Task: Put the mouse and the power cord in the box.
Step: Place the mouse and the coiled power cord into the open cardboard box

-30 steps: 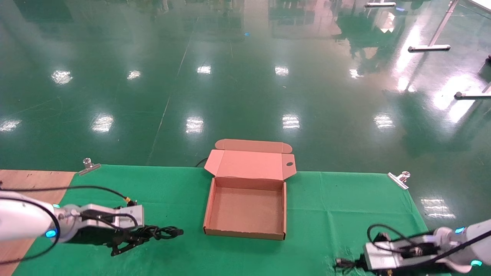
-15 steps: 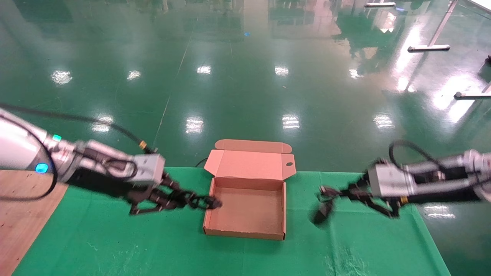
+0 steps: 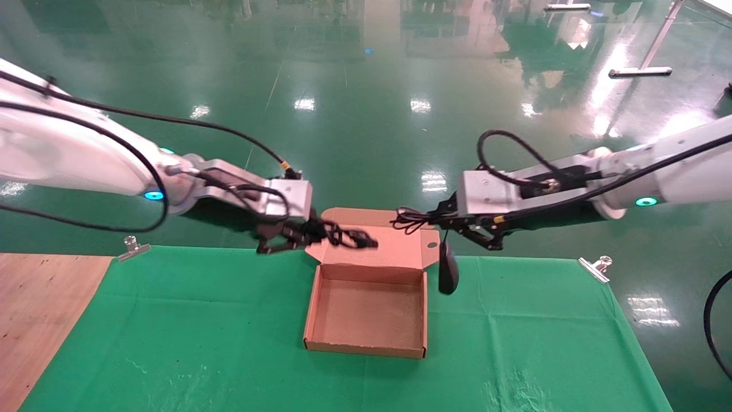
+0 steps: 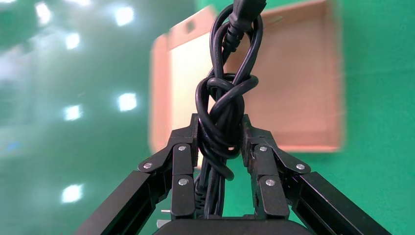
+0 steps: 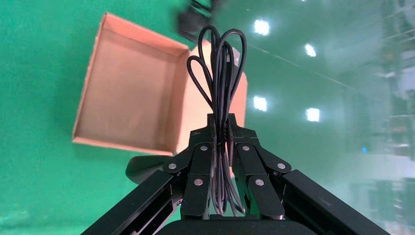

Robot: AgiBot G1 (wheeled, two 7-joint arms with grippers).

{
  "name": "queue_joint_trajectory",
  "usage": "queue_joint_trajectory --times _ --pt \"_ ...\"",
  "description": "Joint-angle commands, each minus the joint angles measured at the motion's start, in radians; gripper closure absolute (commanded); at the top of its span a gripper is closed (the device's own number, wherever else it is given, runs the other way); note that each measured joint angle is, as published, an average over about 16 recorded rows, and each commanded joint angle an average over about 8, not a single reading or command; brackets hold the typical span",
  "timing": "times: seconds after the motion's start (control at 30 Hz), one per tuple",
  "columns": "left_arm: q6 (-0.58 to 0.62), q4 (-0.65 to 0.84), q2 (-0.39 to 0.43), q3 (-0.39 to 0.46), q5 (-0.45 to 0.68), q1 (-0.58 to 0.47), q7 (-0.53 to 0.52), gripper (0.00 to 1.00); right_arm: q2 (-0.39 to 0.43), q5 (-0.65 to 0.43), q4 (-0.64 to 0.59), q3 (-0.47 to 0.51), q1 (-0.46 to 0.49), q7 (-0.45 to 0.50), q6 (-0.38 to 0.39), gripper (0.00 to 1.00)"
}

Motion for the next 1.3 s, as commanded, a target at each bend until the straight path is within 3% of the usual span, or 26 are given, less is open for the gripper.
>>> queue_joint_trajectory --times 0.03,0.23,0.43,0.47,0.7,0.73,1.1,1.3 --pt "-0.075 0.004 0.017 0.0 0.003 0.015 0.011 1.0 -0.023 -0.006 -0.032 -0.004 0.007 -0.011 0.014 1.0" --pt "-0.261 -0.058 0.035 -0.031 -0.07 0.181 0.039 1.0 -0.037 0.01 -0.125 0.002 0.022 -0.074 0.015 1.0" --pt "-0.325 -0.134 0.041 -0.03 -0.156 0.328 0.013 1.0 -0.045 0.021 -0.203 0.006 0.022 -0.135 0.015 1.0" --pt "-0.337 -0.146 0.041 -0.024 -0.168 0.348 0.008 0.96 -0.048 0.021 -0.216 0.005 0.021 -0.145 0.018 1.0" --pt "-0.453 -0.212 0.041 0.038 -0.228 0.429 -0.027 0.1 -0.068 0.014 -0.308 0.001 0.029 -0.203 0.04 1.0" --pt "-0.465 -0.218 0.041 0.049 -0.234 0.433 -0.032 0.01 -0.07 0.014 -0.32 0.001 0.032 -0.211 0.041 1.0" --pt "-0.532 -0.248 0.039 0.164 -0.3 0.434 -0.083 0.0 -0.091 0.015 -0.423 0.0 0.06 -0.276 0.039 1.0" --pt "-0.461 -0.263 0.025 0.191 -0.375 0.415 -0.099 0.0 -0.114 0.009 -0.447 -0.005 0.086 -0.284 0.034 1.0"
